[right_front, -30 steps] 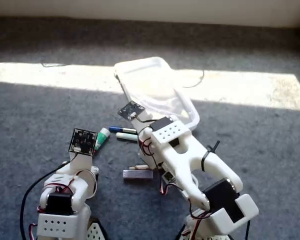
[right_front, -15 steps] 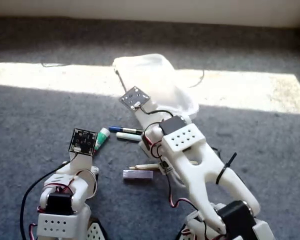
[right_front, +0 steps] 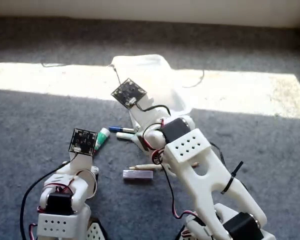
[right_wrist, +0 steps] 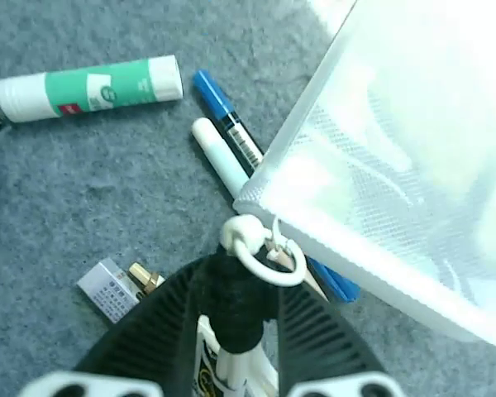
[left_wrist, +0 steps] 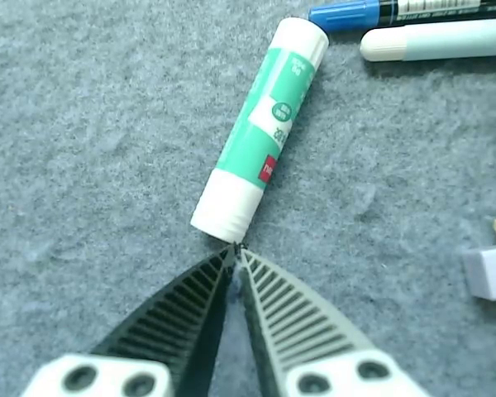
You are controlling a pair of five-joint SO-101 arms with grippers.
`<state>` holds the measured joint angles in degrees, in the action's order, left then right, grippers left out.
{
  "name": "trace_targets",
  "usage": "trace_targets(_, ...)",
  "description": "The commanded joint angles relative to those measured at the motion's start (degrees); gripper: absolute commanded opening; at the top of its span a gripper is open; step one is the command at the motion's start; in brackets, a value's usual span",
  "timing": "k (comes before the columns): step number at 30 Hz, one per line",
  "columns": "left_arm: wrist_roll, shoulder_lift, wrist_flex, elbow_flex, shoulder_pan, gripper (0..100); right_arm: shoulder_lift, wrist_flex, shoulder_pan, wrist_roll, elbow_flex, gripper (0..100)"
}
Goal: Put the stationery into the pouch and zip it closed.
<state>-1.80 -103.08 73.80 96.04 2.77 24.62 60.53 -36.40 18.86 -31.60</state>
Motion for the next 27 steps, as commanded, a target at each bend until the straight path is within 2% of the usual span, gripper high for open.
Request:
trace_targets(1,0.3,-0.1,0.2,1.1,0.7,1,3.4,-1.0,-1.9,0.6,6.0,0.5)
trace_targets(8,0.3,-0.1,0.2,1.1,0.7,1,6.1,-1.0,-5.7,0.6,6.8,0.5)
trace_targets(18,0.4,-0.1,0.2,1.1,0.4,1,14.1,-1.3,-5.6,0.3,4.8,0.5)
trace_targets(27,0.2,-0.6,-0.4,0.8,0.7,1,21.9,-12.0,-5.5,0.2,-7.5,0.5)
